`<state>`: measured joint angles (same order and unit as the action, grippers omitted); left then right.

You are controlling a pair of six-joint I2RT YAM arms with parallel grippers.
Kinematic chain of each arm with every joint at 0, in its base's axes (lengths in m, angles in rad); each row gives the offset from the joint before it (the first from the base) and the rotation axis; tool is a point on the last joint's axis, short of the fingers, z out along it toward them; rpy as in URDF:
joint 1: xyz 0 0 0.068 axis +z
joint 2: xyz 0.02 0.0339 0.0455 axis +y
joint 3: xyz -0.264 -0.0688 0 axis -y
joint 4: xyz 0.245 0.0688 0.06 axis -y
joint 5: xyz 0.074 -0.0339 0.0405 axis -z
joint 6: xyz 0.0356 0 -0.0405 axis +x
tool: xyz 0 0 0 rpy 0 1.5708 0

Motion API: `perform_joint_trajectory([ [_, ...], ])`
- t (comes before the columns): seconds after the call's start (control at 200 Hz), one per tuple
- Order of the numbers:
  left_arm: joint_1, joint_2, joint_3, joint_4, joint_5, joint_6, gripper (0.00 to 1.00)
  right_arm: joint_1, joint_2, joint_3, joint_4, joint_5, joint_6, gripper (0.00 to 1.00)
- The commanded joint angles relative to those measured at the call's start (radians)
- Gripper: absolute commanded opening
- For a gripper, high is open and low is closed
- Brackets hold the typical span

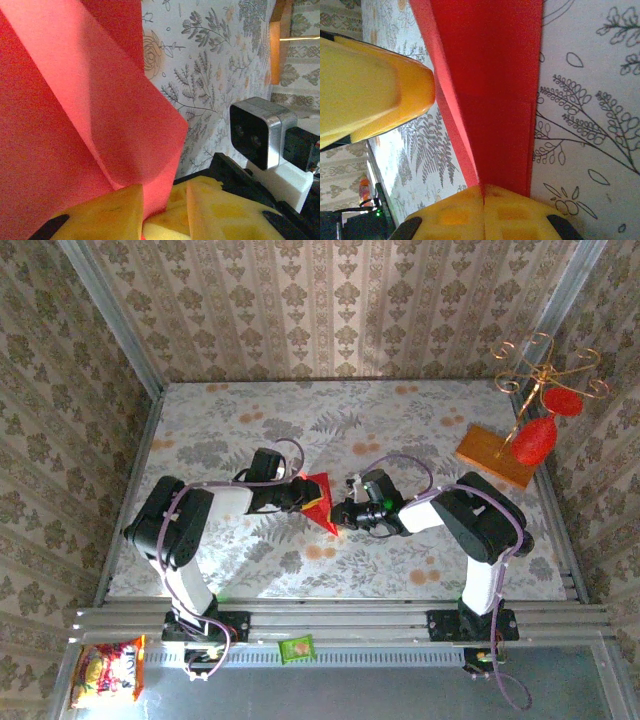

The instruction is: Fold a paper plane with a square sheet of paper (pick it up from the middle)

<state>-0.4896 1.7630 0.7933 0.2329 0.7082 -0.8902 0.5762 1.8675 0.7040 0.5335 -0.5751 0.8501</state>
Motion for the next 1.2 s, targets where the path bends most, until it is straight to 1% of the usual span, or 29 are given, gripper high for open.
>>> perform_joint_trajectory([
  [0.0, -0.003, 0.016, 0.03, 0.012, 0.033, 0.031, 0.27, -0.016, 0.035, -0.003, -0.07, -0.025, 0.04, 0.09],
  [0.19, -0.003, 0.027, 0.04, 0.04, 0.066, 0.029, 0.23, -0.027, 0.05, -0.001, -0.067, -0.037, 0.065, 0.09],
  [0.67, -0.004, 0.088, 0.076, 0.071, 0.103, 0.027, 0.19, -0.049, 0.082, 0.002, -0.067, -0.065, 0.115, 0.09],
  [1.0, 0.001, 0.12, 0.098, 0.056, 0.114, 0.04, 0.16, -0.058, 0.073, -0.009, -0.065, -0.065, 0.127, 0.1],
  [1.195, 0.024, 0.098, 0.081, 0.043, 0.087, 0.053, 0.15, -0.059, 0.072, -0.009, -0.072, -0.062, 0.127, 0.1],
])
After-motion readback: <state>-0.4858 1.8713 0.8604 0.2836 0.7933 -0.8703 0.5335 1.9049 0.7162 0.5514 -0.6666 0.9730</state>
